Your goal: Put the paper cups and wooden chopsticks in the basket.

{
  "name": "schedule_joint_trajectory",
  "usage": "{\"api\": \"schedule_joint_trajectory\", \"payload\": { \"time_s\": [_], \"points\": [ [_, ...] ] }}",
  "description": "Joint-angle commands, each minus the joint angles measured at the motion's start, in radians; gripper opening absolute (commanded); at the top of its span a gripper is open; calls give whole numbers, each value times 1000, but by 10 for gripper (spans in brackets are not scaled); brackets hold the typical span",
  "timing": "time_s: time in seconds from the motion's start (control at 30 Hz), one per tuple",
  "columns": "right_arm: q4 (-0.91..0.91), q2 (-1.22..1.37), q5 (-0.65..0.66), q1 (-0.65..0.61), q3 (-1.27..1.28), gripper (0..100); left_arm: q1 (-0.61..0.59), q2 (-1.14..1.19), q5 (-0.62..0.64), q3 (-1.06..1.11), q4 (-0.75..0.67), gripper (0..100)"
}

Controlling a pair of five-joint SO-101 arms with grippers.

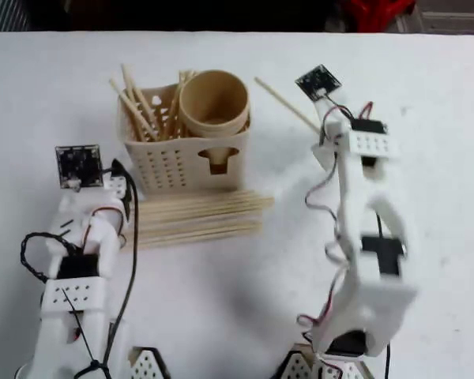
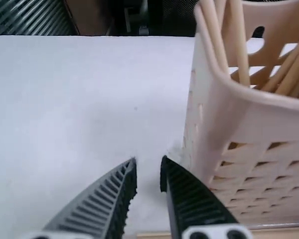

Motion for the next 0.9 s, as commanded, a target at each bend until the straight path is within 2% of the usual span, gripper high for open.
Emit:
{"api": "schedule_joint_trajectory", "payload": {
  "time_s": [0.0,0.1,0.17,0.33,0.4,0.53,0.8,0.87],
  "points": [
    [68,194,12,1,-255,315,51,-21,-12,15,-21,101],
    [128,328,11,25,-413,312,58,-21,-12,17,-20,101],
    [177,406,11,45,-505,272,58,-21,-12,17,-20,101],
    [295,565,11,76,-697,62,51,-21,-12,17,-23,101],
    [337,608,-5,87,-764,15,51,-21,-12,17,-23,101],
    [461,645,-72,124,-881,18,50,-21,-14,17,-25,101],
    [776,608,-75,237,-1105,17,50,-21,-14,15,-25,100],
    [799,579,-81,260,-1140,17,50,-21,-14,15,-26,100]
  ]
}}
